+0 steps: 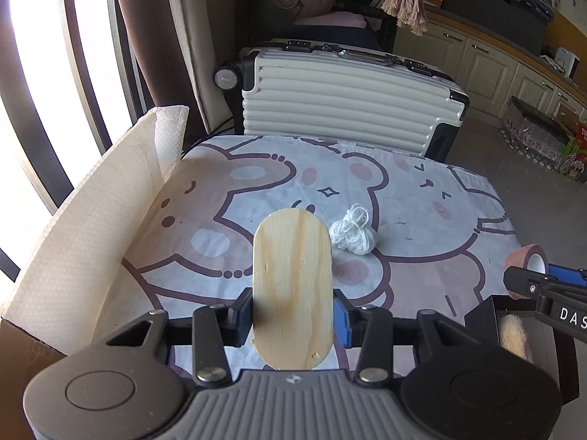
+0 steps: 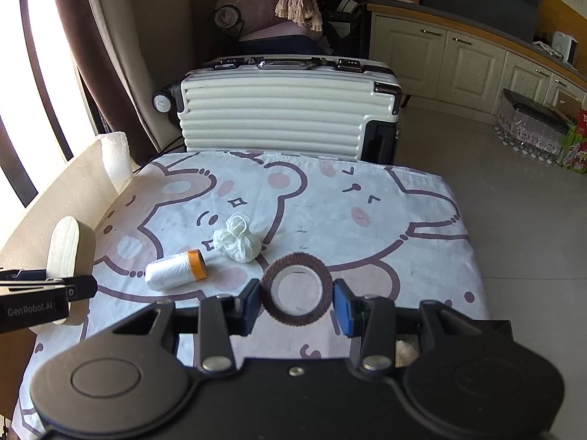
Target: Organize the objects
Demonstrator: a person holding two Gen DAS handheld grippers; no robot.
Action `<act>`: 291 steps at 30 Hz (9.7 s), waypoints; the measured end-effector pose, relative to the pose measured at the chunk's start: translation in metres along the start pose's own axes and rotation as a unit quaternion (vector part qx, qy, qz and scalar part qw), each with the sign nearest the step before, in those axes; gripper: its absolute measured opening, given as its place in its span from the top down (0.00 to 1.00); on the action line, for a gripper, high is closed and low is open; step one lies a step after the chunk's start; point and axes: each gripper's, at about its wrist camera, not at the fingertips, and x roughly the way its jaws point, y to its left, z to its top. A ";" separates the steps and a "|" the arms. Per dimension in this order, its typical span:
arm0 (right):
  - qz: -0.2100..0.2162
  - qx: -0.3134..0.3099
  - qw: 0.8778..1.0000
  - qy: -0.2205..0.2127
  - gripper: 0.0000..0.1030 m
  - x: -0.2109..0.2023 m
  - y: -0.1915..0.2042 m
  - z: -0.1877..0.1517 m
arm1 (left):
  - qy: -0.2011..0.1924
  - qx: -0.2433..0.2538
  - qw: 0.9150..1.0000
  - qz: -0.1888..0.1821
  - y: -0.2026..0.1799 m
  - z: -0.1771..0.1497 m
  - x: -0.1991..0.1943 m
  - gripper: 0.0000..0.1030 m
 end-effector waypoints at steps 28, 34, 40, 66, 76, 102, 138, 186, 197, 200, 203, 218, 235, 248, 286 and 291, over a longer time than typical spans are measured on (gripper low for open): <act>-0.056 0.023 0.998 0.015 0.58 -0.016 -0.090 -0.012 | 0.022 0.015 0.997 -0.065 -0.091 -0.005 0.021 0.57; -0.070 0.031 0.997 0.018 0.58 -0.021 -0.113 -0.017 | 0.023 0.020 0.996 -0.081 -0.113 -0.007 0.023 0.57; -0.076 0.038 0.996 0.018 0.58 -0.025 -0.130 -0.021 | 0.028 0.026 0.995 -0.092 -0.134 -0.010 0.026 0.57; -0.093 0.068 0.992 0.058 0.58 -0.042 -0.207 -0.055 | 0.096 -0.001 0.973 -0.212 -0.238 -0.046 0.042 0.57; -0.103 0.090 0.988 0.068 0.58 -0.045 -0.236 -0.069 | 0.146 -0.027 0.958 -0.245 -0.282 -0.070 0.064 0.57; -0.104 0.102 0.984 0.105 0.58 -0.018 -0.262 -0.078 | 0.207 -0.033 0.951 -0.228 -0.318 -0.096 0.110 0.39; -0.033 0.071 0.975 0.209 0.58 0.103 -0.181 -0.070 | 0.071 -0.024 0.989 -0.129 -0.196 -0.003 0.084 0.33; -0.060 0.125 0.980 0.140 0.34 0.044 -0.191 -0.055 | 0.084 0.046 0.990 -0.101 -0.189 -0.007 0.071 0.32; -0.066 0.113 0.986 0.102 0.30 -0.015 -0.181 -0.057 | 0.065 0.071 0.992 -0.085 -0.186 -0.018 0.031 0.25; -0.075 0.111 0.986 0.096 0.28 -0.028 -0.181 -0.060 | 0.061 0.076 0.992 -0.081 -0.186 -0.022 0.021 0.21; -0.079 0.117 0.986 0.087 0.26 -0.042 -0.182 -0.063 | 0.055 0.083 0.992 -0.074 -0.186 -0.026 0.013 0.16; -0.136 0.086 0.985 0.054 0.03 -0.080 -0.184 -0.073 | 0.033 0.091 0.994 -0.050 -0.180 -0.033 -0.006 0.00; -0.162 0.085 0.980 0.074 0.00 -0.081 -0.194 -0.083 | 0.034 0.094 0.994 -0.046 -0.182 -0.038 -0.007 0.00; -0.167 0.081 0.980 0.075 0.00 -0.081 -0.188 -0.082 | 0.032 0.085 0.995 -0.048 -0.172 -0.037 -0.010 0.00; -0.072 0.015 0.996 0.046 0.00 -0.031 -0.047 -0.042 | 0.019 -0.012 0.998 0.051 -0.010 -0.031 -0.025 0.00; -0.060 0.009 0.997 0.041 0.00 -0.027 -0.030 -0.040 | 0.016 -0.023 0.998 0.061 0.007 -0.032 -0.028 0.00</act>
